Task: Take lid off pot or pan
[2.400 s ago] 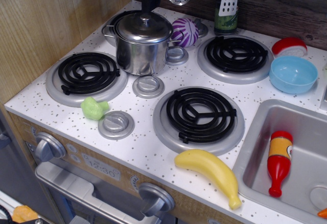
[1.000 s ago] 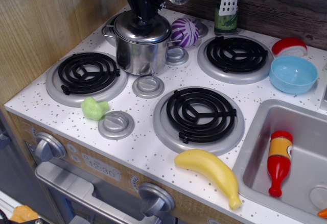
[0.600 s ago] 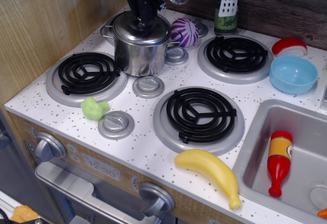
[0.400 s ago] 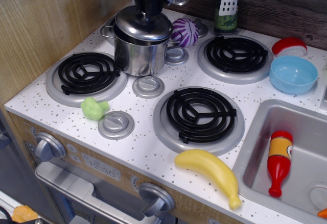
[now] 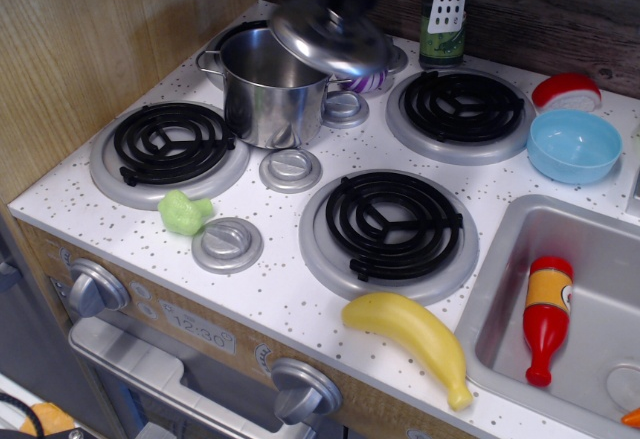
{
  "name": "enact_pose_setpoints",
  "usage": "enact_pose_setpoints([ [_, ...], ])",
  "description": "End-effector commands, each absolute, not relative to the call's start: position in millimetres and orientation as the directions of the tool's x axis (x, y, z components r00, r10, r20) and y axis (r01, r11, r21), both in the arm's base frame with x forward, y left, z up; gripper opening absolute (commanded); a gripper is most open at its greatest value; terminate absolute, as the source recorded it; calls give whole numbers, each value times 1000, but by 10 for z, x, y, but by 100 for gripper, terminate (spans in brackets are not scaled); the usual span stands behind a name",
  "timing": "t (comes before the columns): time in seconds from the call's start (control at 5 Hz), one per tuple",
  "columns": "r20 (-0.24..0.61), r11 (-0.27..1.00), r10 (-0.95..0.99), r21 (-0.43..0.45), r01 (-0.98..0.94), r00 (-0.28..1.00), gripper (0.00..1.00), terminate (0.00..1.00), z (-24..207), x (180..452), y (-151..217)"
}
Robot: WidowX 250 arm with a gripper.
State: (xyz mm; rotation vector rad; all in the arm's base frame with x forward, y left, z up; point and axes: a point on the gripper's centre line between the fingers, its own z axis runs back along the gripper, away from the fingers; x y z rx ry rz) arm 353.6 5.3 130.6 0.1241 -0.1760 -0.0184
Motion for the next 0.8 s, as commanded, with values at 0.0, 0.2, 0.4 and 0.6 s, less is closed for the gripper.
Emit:
enact_pose_setpoints([
  [0.0, 290, 989, 136, 8, -145, 947, 0, 0, 1187, 3310, -319],
  [0.2, 302, 984, 179, -38, -175, 936, 0, 0, 1001, 3249, -403],
  [0.4, 312, 984, 178, -82, -160, 933, 0, 0, 833, 3270, -395],
  [0.6, 316, 983, 178, -103, -153, 932, 0, 0, 651, 3284, -371],
])
